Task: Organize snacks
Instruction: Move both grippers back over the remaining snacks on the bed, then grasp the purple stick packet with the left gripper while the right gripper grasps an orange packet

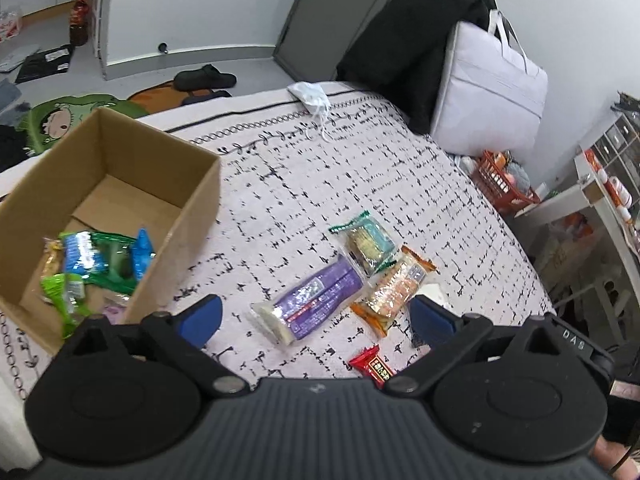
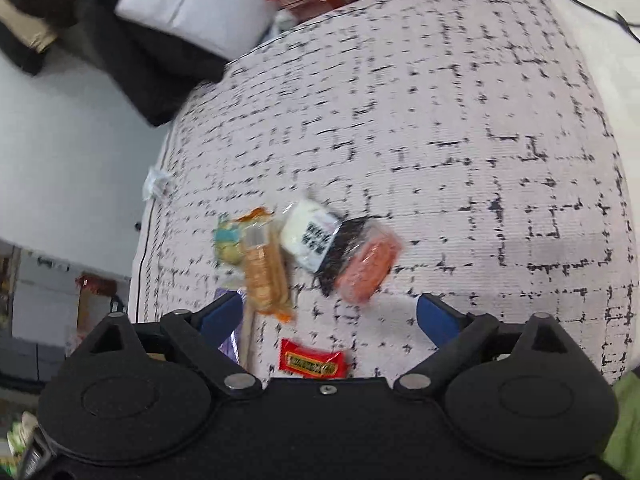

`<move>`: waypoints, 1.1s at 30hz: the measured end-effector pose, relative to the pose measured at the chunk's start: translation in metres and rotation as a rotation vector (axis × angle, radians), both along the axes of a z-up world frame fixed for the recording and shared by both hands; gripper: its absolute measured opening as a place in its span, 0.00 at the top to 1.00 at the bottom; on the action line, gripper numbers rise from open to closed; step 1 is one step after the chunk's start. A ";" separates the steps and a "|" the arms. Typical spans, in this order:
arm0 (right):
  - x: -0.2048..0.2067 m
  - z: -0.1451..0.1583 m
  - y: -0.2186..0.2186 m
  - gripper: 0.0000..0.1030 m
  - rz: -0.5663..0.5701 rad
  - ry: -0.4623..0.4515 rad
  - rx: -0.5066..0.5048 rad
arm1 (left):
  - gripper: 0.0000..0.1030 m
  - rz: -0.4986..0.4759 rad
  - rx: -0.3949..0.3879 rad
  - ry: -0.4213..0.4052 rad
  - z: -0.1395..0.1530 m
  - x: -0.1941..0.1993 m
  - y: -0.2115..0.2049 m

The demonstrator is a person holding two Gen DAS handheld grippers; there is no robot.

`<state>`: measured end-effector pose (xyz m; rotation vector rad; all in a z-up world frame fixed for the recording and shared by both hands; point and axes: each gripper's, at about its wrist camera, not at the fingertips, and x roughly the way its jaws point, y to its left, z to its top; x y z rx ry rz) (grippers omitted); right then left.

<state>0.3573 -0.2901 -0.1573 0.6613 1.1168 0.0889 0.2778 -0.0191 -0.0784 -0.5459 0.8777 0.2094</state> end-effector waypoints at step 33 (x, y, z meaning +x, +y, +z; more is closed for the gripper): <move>0.035 -0.054 0.012 0.64 -0.132 0.110 -0.044 | 0.30 -0.166 0.099 0.196 -0.109 0.088 -0.032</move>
